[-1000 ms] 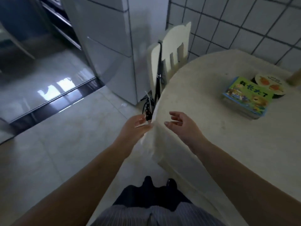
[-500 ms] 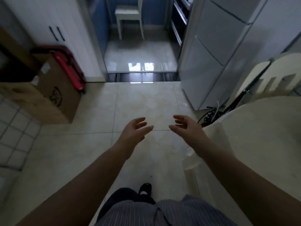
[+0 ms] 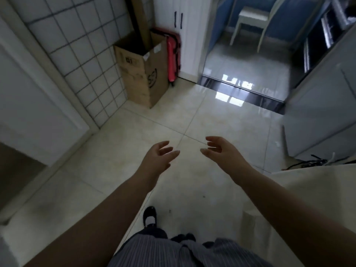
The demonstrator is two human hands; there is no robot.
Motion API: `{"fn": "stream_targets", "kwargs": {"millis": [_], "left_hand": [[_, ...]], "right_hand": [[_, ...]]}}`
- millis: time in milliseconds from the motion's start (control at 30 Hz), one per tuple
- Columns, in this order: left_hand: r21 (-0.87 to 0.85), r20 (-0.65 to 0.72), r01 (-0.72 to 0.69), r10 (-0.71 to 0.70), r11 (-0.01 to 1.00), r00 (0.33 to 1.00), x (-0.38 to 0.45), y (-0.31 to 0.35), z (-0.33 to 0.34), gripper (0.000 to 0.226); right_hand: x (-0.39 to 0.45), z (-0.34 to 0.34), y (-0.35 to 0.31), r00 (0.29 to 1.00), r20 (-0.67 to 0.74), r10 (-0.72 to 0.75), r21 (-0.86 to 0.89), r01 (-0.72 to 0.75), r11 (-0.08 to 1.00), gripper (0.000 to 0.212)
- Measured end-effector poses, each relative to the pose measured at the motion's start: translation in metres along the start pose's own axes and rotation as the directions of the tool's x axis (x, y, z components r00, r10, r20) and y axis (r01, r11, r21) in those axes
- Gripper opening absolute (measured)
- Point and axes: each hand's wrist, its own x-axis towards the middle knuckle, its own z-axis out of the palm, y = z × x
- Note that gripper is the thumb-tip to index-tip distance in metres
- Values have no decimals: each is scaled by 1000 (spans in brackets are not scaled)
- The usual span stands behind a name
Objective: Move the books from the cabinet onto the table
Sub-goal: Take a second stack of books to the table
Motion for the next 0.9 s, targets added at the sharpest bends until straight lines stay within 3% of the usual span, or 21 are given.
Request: {"fn": "stream_targets", "kwargs": {"millis": [200, 433, 633, 900], "left_hand": [[-154, -189, -39, 10, 987, 982, -28, -5, -118, 56], [-236, -408, -111, 5, 965, 913, -65, 3, -270, 57], [-322, -577, -201, -23, 925, 817, -101, 0, -388, 53], [-396, -712, -265, -111, 879, 694, -128, -19, -475, 63]], "right_hand": [[8, 99, -59, 976, 192, -105, -80, 122, 989, 48], [13, 250, -136, 917, 366, -161, -65, 198, 978, 46], [7, 377, -190, 823, 527, -212, -88, 301, 950, 46], [12, 480, -237, 695, 678, -238, -106, 413, 905, 47]]}}
